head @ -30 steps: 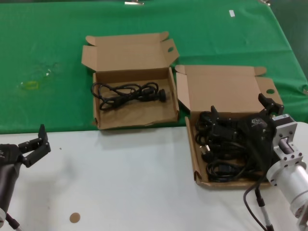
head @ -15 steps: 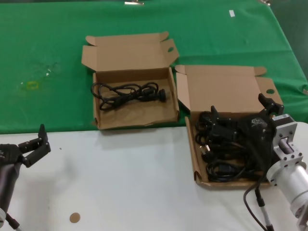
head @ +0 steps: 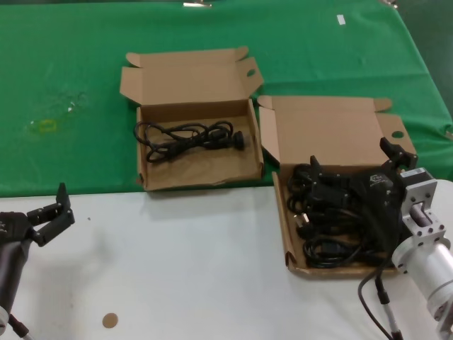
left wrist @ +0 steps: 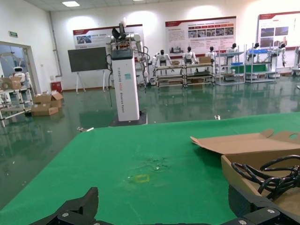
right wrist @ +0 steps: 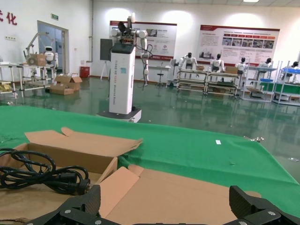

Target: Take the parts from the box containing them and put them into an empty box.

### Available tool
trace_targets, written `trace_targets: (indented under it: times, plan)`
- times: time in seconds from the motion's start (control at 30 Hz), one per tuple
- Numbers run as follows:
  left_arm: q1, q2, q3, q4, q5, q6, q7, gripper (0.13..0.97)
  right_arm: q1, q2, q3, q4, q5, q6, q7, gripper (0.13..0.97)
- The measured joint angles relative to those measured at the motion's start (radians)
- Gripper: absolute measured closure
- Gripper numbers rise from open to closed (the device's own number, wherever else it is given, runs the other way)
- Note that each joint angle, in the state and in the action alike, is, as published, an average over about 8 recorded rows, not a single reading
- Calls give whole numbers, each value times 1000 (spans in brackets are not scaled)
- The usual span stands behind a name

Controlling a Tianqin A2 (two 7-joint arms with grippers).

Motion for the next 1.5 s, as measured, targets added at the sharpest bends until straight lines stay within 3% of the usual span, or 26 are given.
trace_targets:
  times: [1.5]
  plan:
    - [0, 0, 0, 0, 0, 0, 0, 132, 0, 0, 0, 0, 0, 0, 0, 129]
